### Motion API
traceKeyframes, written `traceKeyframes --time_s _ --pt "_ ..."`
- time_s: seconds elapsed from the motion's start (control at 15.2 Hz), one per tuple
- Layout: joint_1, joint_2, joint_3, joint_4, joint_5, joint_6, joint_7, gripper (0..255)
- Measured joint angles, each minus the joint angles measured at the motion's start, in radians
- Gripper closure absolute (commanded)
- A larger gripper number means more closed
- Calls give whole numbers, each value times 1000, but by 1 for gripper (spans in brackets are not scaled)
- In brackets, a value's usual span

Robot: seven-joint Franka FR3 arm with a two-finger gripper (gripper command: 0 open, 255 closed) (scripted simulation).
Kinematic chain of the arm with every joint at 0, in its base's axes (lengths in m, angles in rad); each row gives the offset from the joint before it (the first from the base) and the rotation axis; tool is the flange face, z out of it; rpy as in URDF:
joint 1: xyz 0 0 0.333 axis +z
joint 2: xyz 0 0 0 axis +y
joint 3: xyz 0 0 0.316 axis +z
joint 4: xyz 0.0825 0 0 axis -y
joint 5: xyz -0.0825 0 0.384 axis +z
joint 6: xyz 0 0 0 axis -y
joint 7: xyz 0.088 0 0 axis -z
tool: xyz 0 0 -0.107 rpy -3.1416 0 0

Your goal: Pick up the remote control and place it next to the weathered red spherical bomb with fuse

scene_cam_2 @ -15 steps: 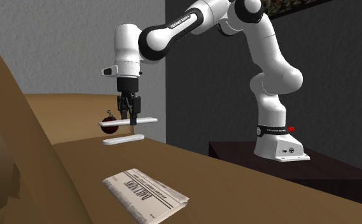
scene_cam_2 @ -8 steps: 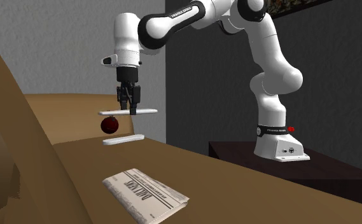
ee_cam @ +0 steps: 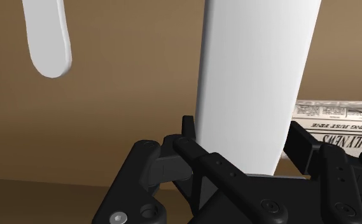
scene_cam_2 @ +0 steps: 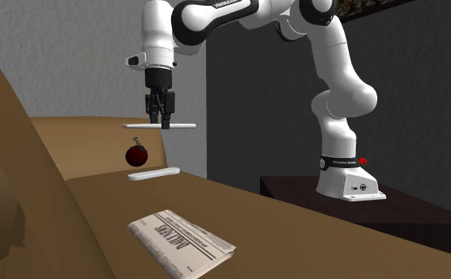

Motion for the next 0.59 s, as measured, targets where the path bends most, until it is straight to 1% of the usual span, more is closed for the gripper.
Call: traceKeyframes --time_s 0.26,0.59 --pt "-5 -15 -2 19 2 -34 -10 255" --pt "-69 -45 -40 -15 13 -27 -113 255"
